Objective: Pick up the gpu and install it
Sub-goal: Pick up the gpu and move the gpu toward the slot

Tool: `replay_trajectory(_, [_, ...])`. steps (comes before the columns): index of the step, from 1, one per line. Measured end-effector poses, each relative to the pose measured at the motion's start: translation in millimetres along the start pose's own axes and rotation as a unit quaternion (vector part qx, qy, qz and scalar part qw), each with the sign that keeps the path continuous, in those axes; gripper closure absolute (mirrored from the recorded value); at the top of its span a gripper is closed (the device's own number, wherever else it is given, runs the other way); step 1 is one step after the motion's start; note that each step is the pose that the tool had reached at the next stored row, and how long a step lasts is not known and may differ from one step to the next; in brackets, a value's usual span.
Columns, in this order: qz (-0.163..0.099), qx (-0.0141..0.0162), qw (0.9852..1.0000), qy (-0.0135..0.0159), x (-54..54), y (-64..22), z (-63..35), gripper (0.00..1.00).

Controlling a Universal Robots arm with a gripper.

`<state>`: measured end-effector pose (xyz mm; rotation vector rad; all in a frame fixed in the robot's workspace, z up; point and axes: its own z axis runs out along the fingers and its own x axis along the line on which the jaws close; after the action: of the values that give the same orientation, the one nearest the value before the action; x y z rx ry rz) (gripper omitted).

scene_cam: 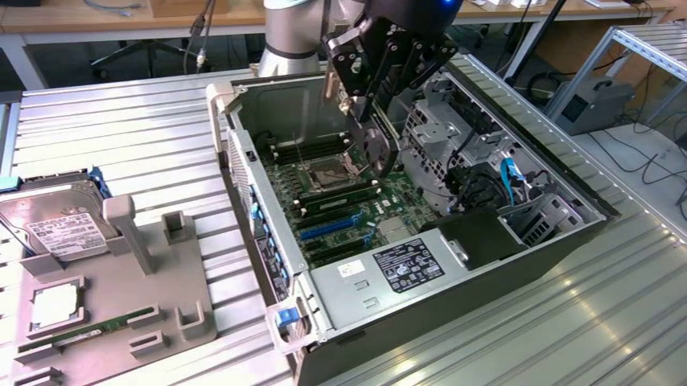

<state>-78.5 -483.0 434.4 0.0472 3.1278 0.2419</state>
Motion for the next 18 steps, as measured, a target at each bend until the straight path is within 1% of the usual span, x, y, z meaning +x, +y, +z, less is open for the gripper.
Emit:
replay_trajectory(2, [0.0,0.0,1.0,0.0,-5.3,0.2,0.0,0.73])
replay_trajectory(5, [0.0,0.0,1.0,0.0,-23.2,0.7,0.2,0.73])
replay_trajectory(6, [0.0,0.0,1.0,0.0,-30.8,0.9,0.2,0.73])
replay_trajectory(9, [0.0,0.0,1.0,0.0,-42.4,1.2,0.3,0.73])
replay_trajectory(10, [0.0,0.0,1.0,0.0,-44.6,1.3,0.3,0.73])
replay_trajectory(11, [0.0,0.0,1.0,0.0,-49.9,1.5,0.3,0.73])
replay_trajectory(13, [0.0,0.0,1.0,0.0,-66.0,1.9,0.4,0.73])
replay_trajectory(14, [0.0,0.0,1.0,0.0,-80.3,2.4,0.5,0.73])
replay_trajectory(16, [0.0,0.0,1.0,0.0,-102.3,3.0,0.6,0.73])
replay_trajectory(17, [0.0,0.0,1.0,0.0,-110.1,3.3,0.7,0.73])
replay_trajectory(18, [0.0,0.0,1.0,0.0,-113.5,3.4,0.8,0.73])
